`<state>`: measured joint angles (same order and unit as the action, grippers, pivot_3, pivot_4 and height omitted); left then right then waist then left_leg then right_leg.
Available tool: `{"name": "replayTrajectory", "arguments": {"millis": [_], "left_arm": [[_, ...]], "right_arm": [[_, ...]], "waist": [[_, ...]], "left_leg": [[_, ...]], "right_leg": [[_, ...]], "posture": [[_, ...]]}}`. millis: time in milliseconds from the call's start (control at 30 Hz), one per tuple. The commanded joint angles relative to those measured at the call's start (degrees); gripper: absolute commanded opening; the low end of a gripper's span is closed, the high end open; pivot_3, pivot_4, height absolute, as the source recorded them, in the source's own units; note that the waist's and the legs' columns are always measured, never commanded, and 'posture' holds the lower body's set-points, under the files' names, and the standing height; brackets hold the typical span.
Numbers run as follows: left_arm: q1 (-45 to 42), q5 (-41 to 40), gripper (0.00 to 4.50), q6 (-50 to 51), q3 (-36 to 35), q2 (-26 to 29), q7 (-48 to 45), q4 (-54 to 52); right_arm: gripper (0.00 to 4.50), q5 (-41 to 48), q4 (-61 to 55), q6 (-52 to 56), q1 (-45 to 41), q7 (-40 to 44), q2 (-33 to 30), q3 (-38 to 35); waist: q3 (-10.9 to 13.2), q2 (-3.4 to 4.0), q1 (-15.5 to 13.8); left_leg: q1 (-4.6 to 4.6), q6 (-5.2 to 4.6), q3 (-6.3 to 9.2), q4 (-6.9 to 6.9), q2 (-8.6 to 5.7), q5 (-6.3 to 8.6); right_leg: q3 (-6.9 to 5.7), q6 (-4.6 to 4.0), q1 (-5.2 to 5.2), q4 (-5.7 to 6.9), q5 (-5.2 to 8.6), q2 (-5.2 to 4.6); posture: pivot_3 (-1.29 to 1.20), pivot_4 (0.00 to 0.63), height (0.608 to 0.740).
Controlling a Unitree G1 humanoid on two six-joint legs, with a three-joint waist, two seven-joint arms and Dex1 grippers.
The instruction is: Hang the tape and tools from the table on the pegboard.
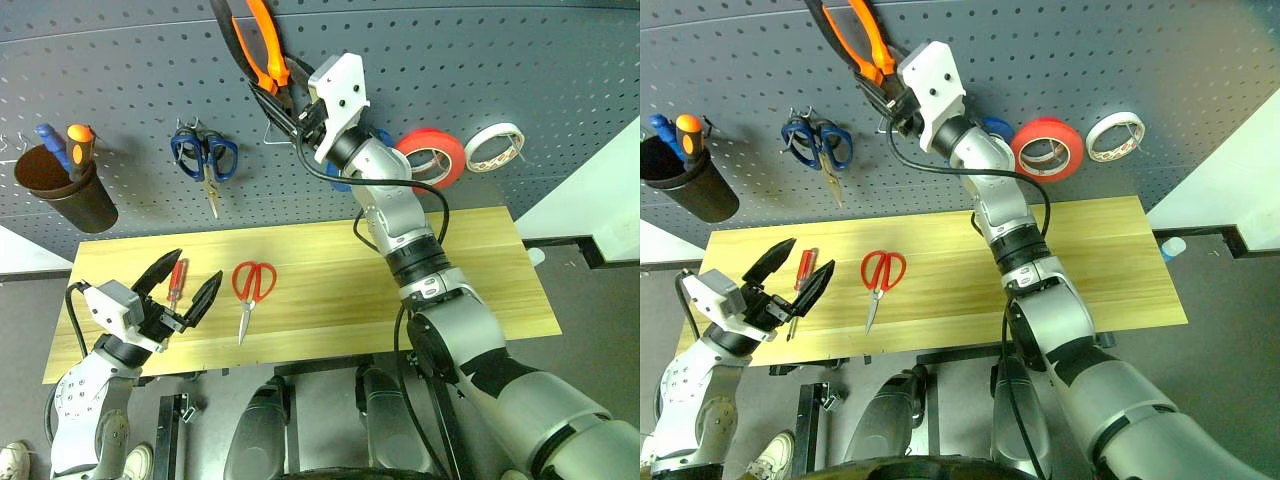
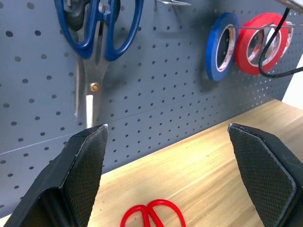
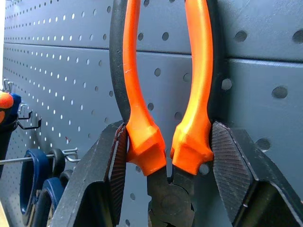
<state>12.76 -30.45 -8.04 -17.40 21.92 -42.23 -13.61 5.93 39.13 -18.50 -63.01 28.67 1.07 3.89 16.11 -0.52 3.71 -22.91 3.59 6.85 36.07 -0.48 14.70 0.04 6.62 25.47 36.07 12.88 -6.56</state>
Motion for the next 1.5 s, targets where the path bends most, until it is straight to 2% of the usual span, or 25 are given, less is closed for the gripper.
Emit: {"name": "replayTrajectory", "arguments": {"millis": [33,400,633,767,900,1067,1200,1333,1367,1500], "left_arm": [[0.1,-0.4,4.24,0.5,-0.5,0.6,0.5,-2.2],[-0.9,-0.2,4.24,1.0,0.0,0.5,0.6,-1.6],[-2.0,0.0,4.24,1.2,-0.1,0.6,0.8,-1.0],[-1.0,-0.6,4.24,3.6,-0.3,1.3,1.4,-2.3],[2.4,-1.9,4.24,10.6,0.1,2.4,3.8,-5.6],[6.3,1.7,4.24,17.0,2.5,2.6,8.6,-9.3],[4.5,8.3,4.24,24.9,6.2,1.2,18.0,-8.1],[-0.6,16.3,4.24,36.0,11.1,0.6,27.4,-5.4],[-2.2,16.6,4.37,39.0,11.7,0.3,28.6,-4.5],[-8.1,17.5,4.37,46.9,13.5,-1.5,31.1,-1.8]], "right_arm": [[2.18,1.3,-0.5,-2.9,-2.2,0.3,1.5,-0.9],[2.18,-1.8,5.2,-8.0,-0.6,-1.2,2.4,0.1],[4.46,-4.4,2.9,-9.6,1.0,-2.3,0.7,0.8],[4.46,-6.4,-8.4,-8.9,6.8,0.2,-2.7,3.2],[4.46,-5.9,-25.4,-4.8,15.3,6.3,-9.2,6.3],[4.46,-5.2,-42.8,-1.3,25.2,13.5,-20.4,7.6],[4.46,2.8,-53.8,7.8,35.3,23.3,-31.7,7.0],[4.46,10.0,-58.5,16.1,45.5,28.9,-39.9,4.8],[4.49,11.2,-58.2,17.0,47.7,29.7,-41.0,4.0],[4.49,13.7,-55.3,18.8,53.5,31.5,-42.7,1.6]], "waist": [[0.0,0.04,0.0],[0.0,0.05,0.1],[0.0,0.03,0.1],[0.0,0.01,-0.3],[0.0,0.00,-0.4],[0.0,-0.01,-0.5],[0.0,-0.07,-1.3],[-0.1,-0.18,-1.8],[-0.1,-0.19,-1.7],[-0.2,-0.29,-1.2]], "left_leg": [[0.00,0.00,0.00,0.00,0.00,0.00],[-0.01,0.01,0.00,-0.01,0.00,0.00],[0.00,0.05,0.00,0.02,0.00,-0.03],[-0.01,0.28,0.00,0.05,0.00,-0.16],[-0.03,0.29,0.00,-0.01,0.00,-0.16],[-0.05,0.29,0.00,0.02,0.00,-0.16],[0.03,0.29,-0.01,0.09,0.00,-0.16],[0.10,0.29,-0.01,0.21,0.00,-0.16],[0.11,0.29,-0.01,0.26,0.00,-0.16],[0.29,0.29,-0.07,0.26,0.00,-0.16]], "right_leg": [[0.00,0.00,0.00,0.00,0.00,0.00],[0.00,0.00,0.01,0.00,0.00,0.01],[0.00,0.00,0.01,0.02,0.00,0.01],[0.01,0.00,-0.03,0.01,-0.01,0.01],[0.01,0.01,-0.02,-0.02,-0.01,0.00],[0.01,0.01,-0.02,-0.03,-0.01,-0.01],[0.01,-0.15,-0.15,-0.07,0.10,-0.01],[-0.02,-0.15,-0.33,-0.08,0.11,-0.03],[-0.02,-0.15,-0.37,-0.08,0.11,-0.03],[-0.01,-0.14,-0.53,-0.11,0.10,-0.04]], "posture": [[0.04,0.293,0.730],[0.04,0.282,0.730],[0.03,0.266,0.730],[0.03,0.257,0.730],[0.01,0.249,0.730],[0.00,0.241,0.730],[0.00,0.235,0.730],[-0.02,0.228,0.730],[-0.03,0.224,0.730],[-0.05,0.212,0.730]]}}
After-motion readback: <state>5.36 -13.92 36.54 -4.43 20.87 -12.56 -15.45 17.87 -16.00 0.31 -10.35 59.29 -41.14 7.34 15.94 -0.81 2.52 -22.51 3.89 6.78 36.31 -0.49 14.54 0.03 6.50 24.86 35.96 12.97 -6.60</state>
